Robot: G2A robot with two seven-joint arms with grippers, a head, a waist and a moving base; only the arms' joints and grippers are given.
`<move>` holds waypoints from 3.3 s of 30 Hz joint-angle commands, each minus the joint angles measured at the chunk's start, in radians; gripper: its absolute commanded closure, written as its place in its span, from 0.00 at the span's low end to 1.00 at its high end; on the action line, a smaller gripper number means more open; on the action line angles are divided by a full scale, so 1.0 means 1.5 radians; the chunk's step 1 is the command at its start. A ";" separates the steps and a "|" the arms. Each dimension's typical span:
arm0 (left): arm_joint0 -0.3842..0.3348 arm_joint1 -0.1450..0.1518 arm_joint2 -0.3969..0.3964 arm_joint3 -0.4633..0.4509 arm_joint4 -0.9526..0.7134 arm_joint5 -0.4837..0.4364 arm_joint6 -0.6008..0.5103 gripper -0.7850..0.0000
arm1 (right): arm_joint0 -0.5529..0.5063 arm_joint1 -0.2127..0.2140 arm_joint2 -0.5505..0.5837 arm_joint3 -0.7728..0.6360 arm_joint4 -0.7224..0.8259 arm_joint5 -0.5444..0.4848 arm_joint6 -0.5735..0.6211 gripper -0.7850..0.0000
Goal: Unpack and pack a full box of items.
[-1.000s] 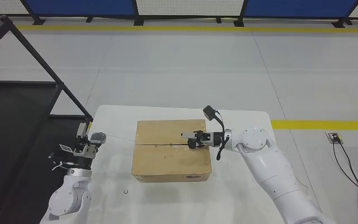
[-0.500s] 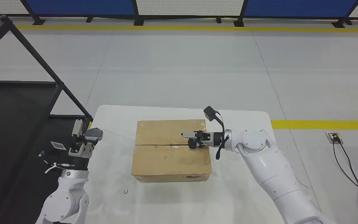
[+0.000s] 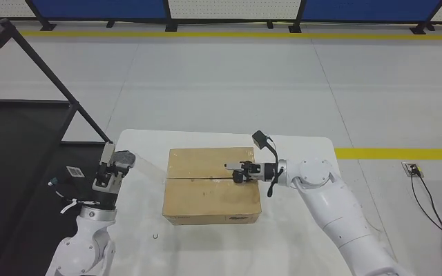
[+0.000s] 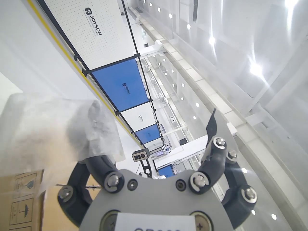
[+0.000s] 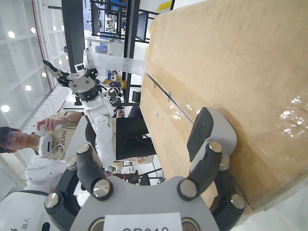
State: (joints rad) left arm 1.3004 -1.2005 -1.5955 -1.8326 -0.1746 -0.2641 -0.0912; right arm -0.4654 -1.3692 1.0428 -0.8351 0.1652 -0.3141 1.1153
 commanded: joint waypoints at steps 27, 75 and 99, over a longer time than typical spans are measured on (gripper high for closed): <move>-0.108 -0.023 0.196 0.013 0.177 0.100 -0.022 0.00 | -0.083 0.038 0.061 -0.133 -0.028 0.025 -0.035 0.00; -0.241 -0.087 0.395 0.191 0.325 0.144 0.010 0.00 | -0.259 0.099 0.175 -0.318 -0.017 -0.023 -0.082 0.00; -0.268 -0.115 0.427 0.213 0.352 0.143 0.008 0.00 | -0.319 0.121 0.216 -0.366 0.001 -0.078 -0.108 0.00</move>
State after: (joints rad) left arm 0.8948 -1.3725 -0.9512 -1.5043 0.3574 -0.0410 -0.0837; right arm -0.9434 -1.1886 1.3681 -1.3774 0.1682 -0.4253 0.9579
